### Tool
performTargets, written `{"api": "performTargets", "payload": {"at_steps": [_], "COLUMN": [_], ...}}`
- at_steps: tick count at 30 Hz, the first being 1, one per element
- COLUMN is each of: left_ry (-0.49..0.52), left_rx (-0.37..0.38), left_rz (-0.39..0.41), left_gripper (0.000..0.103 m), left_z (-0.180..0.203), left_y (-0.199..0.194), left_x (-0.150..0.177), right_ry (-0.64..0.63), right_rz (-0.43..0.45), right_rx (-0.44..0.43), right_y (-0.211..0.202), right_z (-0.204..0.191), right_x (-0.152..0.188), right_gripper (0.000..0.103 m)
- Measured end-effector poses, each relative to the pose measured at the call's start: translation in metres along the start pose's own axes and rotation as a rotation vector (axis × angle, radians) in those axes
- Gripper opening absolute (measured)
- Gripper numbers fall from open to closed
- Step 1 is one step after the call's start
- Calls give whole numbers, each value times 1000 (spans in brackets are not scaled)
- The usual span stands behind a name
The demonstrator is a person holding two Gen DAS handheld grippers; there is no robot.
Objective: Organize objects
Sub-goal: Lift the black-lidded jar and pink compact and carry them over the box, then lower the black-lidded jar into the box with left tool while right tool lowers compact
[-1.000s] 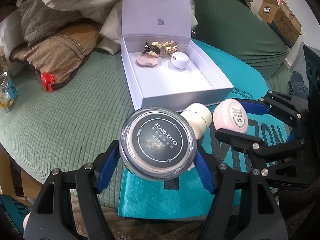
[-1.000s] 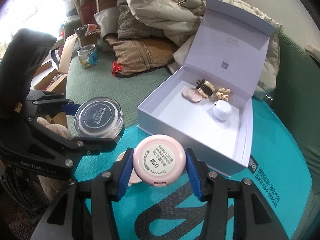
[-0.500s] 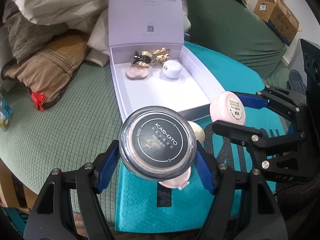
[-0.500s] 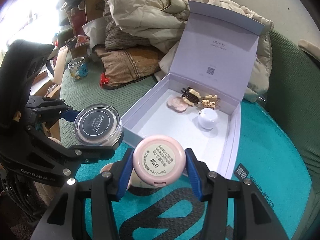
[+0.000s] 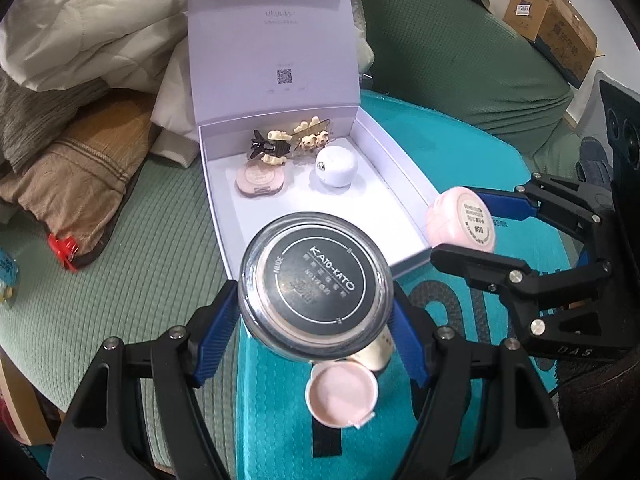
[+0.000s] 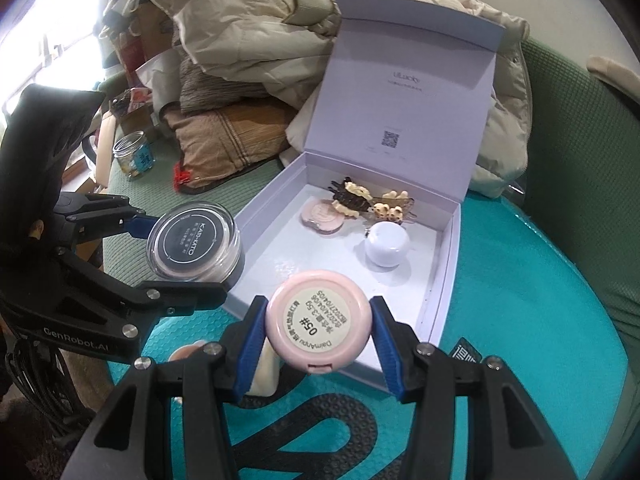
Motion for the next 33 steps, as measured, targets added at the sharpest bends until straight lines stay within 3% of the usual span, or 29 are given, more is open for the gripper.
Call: {"api": "performTargets", "payload": {"at_steps": [12, 24, 33], "left_ry": [43, 39, 128], "left_rx": [-7, 24, 18], "left_rz": [-37, -116, -141], "left_gripper": [70, 70, 70], "left_z": [-2, -10, -6], "left_y": [37, 81, 96], "left_x": [-20, -21, -17], "right_ry": [62, 64, 40], "right_rz": [-60, -137, -177], "right_rx": [1, -18, -48], "right_y": [40, 75, 97], "right_z": [34, 43, 40], "right_x": [-4, 5, 12], "right_gripper": [52, 52, 52]}}
Point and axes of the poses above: each gripper's, at about its wrist camera, not at the fingertips, and y roughly the way its jaws point, z to its right, x to its underside, the point moved 6 cm from there along y, roughly the way its jaws point, and after that the axes turned 5 degrees about z, right-handed, at the moved point
